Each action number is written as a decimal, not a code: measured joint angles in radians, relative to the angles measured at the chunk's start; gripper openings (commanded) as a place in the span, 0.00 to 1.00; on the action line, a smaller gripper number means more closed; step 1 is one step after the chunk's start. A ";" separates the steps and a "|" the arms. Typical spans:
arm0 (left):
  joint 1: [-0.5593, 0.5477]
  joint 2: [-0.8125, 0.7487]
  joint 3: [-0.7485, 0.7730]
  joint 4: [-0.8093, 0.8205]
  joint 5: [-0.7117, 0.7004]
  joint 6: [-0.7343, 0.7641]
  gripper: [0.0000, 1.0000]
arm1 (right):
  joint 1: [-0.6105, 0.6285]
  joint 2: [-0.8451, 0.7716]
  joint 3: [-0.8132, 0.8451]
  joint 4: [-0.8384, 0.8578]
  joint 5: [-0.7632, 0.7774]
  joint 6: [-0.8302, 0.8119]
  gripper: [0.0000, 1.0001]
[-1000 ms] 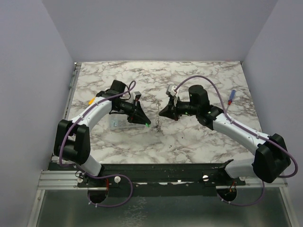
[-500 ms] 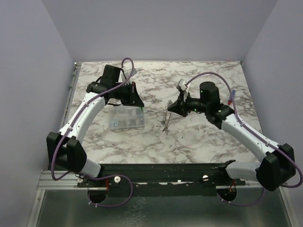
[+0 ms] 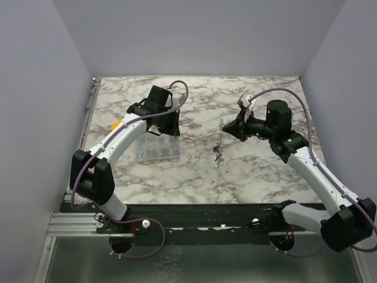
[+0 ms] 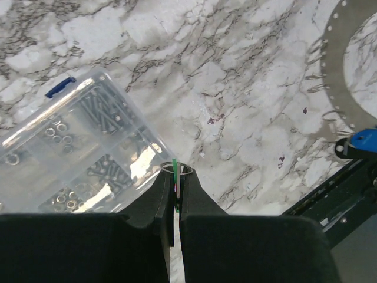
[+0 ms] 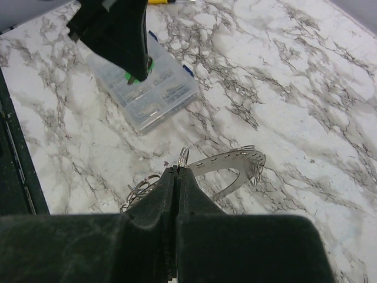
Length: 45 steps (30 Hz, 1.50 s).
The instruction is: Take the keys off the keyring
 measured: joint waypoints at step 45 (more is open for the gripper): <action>-0.054 0.101 0.068 0.208 0.128 -0.039 0.99 | -0.078 -0.098 0.006 -0.089 -0.027 0.018 0.01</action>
